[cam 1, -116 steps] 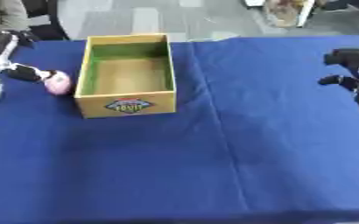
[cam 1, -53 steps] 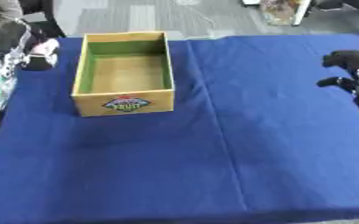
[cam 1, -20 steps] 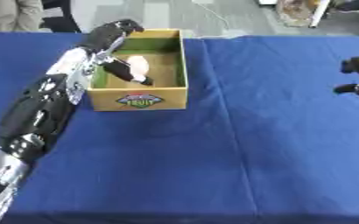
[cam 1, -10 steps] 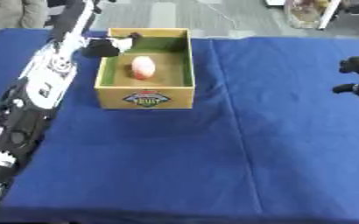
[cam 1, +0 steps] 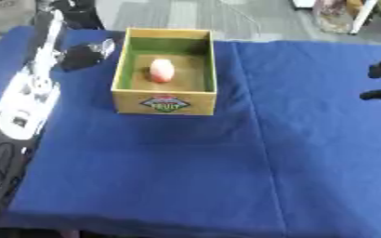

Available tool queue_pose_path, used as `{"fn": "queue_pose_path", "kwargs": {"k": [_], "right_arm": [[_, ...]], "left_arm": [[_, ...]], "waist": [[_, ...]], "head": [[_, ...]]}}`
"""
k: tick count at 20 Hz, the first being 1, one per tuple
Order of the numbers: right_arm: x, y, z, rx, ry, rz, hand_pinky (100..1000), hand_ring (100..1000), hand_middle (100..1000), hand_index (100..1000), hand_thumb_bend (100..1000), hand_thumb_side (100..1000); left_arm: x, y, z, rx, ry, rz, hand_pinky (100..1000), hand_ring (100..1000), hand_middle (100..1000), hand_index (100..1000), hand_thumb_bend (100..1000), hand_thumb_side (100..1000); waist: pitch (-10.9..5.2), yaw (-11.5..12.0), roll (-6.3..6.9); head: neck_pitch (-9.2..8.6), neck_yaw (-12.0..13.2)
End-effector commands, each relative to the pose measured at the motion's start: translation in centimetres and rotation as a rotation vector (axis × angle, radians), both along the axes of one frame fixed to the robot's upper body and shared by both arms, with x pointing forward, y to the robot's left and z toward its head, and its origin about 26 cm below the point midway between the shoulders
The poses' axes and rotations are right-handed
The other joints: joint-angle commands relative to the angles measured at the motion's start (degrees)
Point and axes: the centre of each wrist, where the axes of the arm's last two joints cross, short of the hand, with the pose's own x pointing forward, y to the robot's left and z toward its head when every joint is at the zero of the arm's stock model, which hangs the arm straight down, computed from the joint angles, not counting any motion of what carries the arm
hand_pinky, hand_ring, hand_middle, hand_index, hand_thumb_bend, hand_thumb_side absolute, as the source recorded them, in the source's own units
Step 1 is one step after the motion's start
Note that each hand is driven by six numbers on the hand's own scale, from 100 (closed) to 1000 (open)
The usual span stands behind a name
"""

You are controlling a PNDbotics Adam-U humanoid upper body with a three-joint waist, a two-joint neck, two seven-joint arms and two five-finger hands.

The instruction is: Pick up objects on the table and place them in the box.

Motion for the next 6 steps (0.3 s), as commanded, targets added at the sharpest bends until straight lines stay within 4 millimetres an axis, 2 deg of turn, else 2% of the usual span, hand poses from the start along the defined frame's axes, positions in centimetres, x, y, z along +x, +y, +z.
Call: {"fn": "queue_pose_path", "kwargs": {"k": [1,6], "right_arm": [[0.07,-0.52,0.98,-0.013,-0.031,-0.012,647,936,658,773,100,616],[0.06,-0.59,0.90,-0.011,-0.029,-0.017,647,937,659,773,100,618]], "left_arm": [[-0.35,1.20,1.20,0.033,-0.021,0.033,715,864,702,803,487,347],[-0.48,1.64,0.62,0.056,-0.001,0.042,716,863,701,802,471,328]], "waist": [[-0.71,0.00,0.04],[-0.71,-0.07,0.00]], "head": [[-0.33,-0.09],[-0.29,-0.24]]}}
